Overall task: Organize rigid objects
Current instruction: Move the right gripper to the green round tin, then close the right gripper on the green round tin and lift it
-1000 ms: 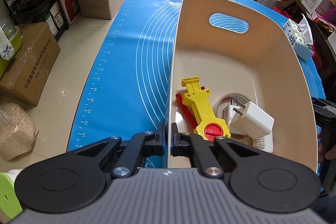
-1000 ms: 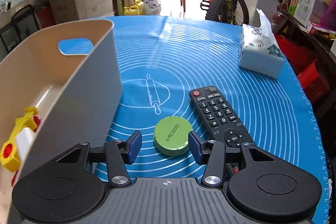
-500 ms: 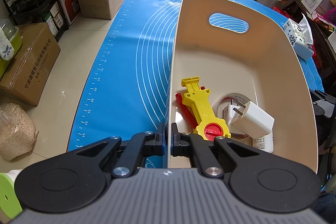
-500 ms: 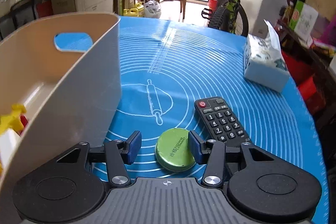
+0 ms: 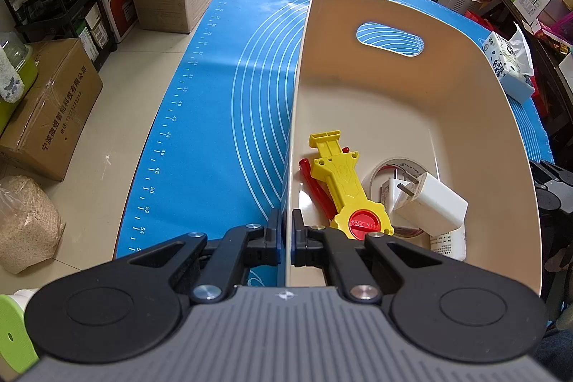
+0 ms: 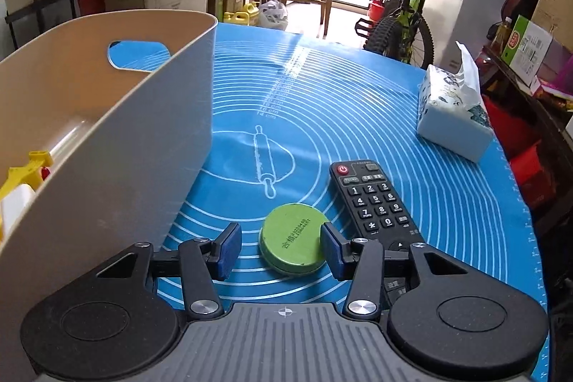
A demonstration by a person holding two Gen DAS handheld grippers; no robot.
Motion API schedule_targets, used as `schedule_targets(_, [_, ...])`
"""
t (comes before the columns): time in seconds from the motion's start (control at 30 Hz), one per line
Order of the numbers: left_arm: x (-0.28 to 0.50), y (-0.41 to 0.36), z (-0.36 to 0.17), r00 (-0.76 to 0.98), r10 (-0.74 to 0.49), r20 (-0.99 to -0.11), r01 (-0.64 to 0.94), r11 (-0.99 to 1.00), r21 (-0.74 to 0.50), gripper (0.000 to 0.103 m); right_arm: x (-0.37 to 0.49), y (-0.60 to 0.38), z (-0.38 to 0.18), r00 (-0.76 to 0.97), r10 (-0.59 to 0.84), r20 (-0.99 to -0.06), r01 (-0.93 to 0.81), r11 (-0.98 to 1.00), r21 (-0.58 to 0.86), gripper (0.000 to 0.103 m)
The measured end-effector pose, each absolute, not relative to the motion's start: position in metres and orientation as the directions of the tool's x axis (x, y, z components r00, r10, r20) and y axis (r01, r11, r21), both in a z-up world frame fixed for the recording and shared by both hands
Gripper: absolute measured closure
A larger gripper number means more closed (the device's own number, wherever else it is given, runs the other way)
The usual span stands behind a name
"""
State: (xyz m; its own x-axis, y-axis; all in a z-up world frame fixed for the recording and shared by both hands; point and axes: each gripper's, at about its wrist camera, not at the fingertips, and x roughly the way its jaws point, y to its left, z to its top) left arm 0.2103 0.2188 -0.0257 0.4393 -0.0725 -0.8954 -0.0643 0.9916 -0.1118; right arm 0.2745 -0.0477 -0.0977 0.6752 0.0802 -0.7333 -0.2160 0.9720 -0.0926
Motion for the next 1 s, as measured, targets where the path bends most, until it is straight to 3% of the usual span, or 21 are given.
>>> schedule_targets(0.73, [0.210, 0.218, -0.026, 0.439, -0.071, -0.896, -0.064, 0.992, -0.110, 0.097, 0.288, -0.056, -0.106, 0.674, 0.074, -0.735, -0.137, 0.990, -0.026, 0.050])
schedule_targets(1.0, [0.210, 0.218, -0.026, 0.438, -0.071, -0.896, -0.064, 0.992, -0.111, 0.097, 0.270, -0.056, -0.073, 0.710, 0.071, -0.701, -0.135, 0.990, -0.036, 0.050])
